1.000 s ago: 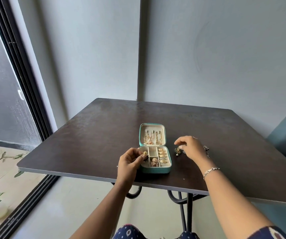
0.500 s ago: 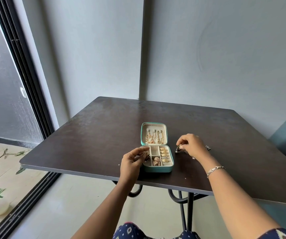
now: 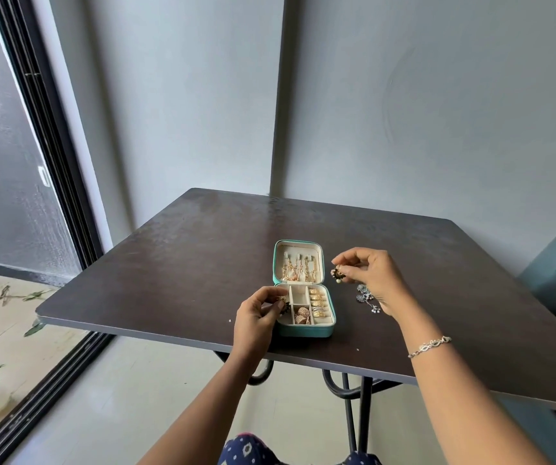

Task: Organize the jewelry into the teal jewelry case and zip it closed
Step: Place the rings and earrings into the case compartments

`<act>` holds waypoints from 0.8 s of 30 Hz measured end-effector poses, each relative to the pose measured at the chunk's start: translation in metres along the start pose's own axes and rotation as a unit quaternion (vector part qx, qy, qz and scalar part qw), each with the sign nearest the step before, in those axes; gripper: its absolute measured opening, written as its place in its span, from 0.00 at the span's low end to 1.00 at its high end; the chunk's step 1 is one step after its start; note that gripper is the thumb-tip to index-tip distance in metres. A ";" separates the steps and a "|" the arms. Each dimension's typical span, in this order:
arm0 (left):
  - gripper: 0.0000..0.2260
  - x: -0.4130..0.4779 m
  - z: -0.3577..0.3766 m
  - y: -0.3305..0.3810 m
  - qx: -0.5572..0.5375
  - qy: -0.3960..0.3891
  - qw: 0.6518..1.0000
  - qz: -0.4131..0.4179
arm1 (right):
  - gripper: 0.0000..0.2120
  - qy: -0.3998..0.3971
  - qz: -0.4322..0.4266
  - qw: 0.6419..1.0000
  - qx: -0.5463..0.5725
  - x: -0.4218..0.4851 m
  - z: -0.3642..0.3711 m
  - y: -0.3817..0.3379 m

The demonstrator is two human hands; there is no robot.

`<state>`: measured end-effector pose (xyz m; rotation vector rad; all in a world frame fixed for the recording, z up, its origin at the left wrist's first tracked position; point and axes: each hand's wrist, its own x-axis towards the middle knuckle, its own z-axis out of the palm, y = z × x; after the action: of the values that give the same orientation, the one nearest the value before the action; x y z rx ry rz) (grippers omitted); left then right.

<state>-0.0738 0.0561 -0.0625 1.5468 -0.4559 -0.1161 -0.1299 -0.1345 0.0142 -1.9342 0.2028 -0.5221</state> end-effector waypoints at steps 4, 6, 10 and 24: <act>0.10 -0.001 0.000 0.001 0.005 0.004 1.000 0.003 | 0.11 -0.014 0.009 0.999 0.036 -0.005 0.014 -0.006; 0.10 -0.001 0.000 0.002 0.004 0.006 1.000 0.005 | 0.11 -0.017 0.007 0.999 0.027 -0.006 0.021 -0.006; 0.09 -0.002 0.000 0.003 -0.002 0.007 1.000 0.004 | 0.10 -0.016 0.002 1.000 0.004 -0.005 0.036 -0.004; 0.07 -0.001 -0.001 0.002 0.002 0.009 1.000 0.012 | 0.06 -0.019 0.009 0.992 -0.125 0.002 0.052 -0.002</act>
<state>-0.0753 0.0573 -0.0609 1.5440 -0.4604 -0.0815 -0.1048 -0.0917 -0.0005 -2.1809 0.2725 -0.4646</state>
